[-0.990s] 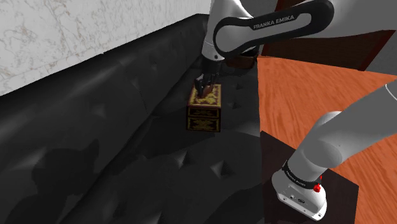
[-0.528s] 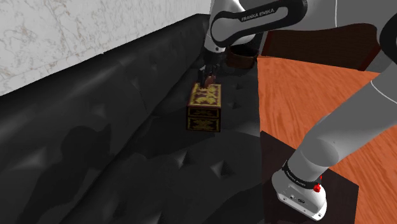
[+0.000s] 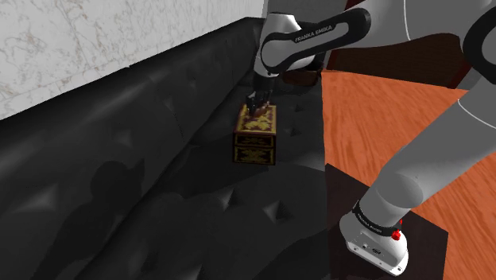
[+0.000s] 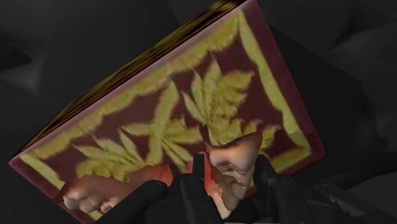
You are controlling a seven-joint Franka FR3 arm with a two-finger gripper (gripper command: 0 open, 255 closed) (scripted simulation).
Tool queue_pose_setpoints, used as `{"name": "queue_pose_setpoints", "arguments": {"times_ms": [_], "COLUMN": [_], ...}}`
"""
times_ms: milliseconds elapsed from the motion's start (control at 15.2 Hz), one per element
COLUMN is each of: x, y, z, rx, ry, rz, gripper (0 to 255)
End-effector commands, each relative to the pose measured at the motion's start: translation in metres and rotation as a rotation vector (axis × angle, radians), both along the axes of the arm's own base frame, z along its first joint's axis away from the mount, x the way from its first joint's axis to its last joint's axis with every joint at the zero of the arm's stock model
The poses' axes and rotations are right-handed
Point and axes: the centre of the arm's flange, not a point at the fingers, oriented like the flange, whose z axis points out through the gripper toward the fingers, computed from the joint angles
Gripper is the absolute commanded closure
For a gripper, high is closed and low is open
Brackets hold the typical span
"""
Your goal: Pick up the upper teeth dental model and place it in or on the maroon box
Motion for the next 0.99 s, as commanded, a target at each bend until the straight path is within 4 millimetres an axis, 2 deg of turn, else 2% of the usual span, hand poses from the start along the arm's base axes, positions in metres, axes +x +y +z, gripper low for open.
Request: {"name": "queue_pose_setpoints", "arguments": {"times_ms": [0,198,726,792,924], "x": [0.0,0.0,0.0,0.001,0.0], "y": [-0.001,-0.001,-0.001,0.0,0.0], "z": [-0.011,-0.028,-0.028,-0.029,-0.029], "rx": [0.0,0.0,0.0,0.0,0.0], "ry": [0.0,0.0,0.0,0.0,0.0], "rz": [0.0,0.0,0.0,0.0,0.0], "gripper": [255,255,255,0,0]}}
